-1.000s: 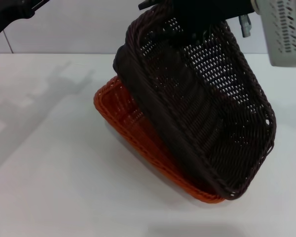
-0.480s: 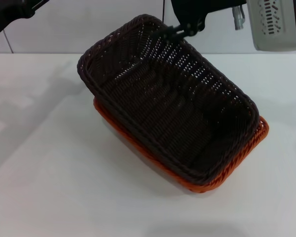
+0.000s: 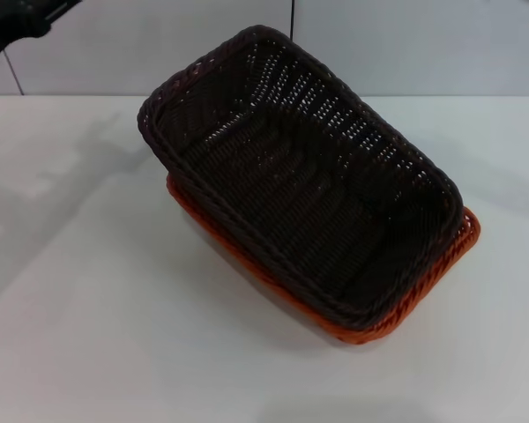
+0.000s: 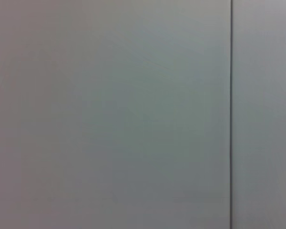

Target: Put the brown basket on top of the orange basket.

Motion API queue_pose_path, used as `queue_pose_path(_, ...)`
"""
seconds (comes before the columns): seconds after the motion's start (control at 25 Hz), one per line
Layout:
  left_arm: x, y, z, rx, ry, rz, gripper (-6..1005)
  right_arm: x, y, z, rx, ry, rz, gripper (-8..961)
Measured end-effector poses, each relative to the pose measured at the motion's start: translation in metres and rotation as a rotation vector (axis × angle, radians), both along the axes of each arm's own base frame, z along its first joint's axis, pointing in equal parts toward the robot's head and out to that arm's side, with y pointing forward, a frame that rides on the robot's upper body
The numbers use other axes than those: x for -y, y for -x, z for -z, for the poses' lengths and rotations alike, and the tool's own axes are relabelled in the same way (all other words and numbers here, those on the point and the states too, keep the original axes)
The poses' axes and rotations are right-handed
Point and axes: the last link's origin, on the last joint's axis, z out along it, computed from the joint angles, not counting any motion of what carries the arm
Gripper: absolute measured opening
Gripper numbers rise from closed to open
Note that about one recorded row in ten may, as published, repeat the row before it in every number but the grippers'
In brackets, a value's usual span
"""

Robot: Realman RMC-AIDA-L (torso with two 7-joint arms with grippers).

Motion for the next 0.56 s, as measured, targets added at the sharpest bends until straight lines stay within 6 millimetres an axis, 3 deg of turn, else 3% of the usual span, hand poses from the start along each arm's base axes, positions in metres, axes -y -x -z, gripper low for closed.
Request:
queue_pose_path(0.2, 0.012, 0.016, -0.009, 0.051, -0.090, 0.012, 847, 0.006, -0.045, -0.033, -0.401, -0.070, 0.068, 746)
queue_pose_path(0.24, 0.015, 0.020, -0.010, 0.060, -0.114, 0.016, 847, 0.007, -0.058, -0.036, -0.490, -0.083, 0.085, 746)
queue_pose_path(0.28, 0.020, 0.025, -0.011, 0.071, -0.144, 0.022, 847, 0.007, -0.087, -0.038, -0.640, -0.119, 0.128, 746)
queue_pose_path(0.32, 0.024, 0.029, -0.012, 0.081, -0.174, 0.026, 847, 0.007, -0.087, -0.038, -0.640, -0.119, 0.128, 746)
queue_pose_path(0.56, 0.048, 0.047, -0.009, 0.088, -0.304, 0.044, 847, 0.002, -0.172, -0.015, -0.961, -0.262, 0.370, 746)
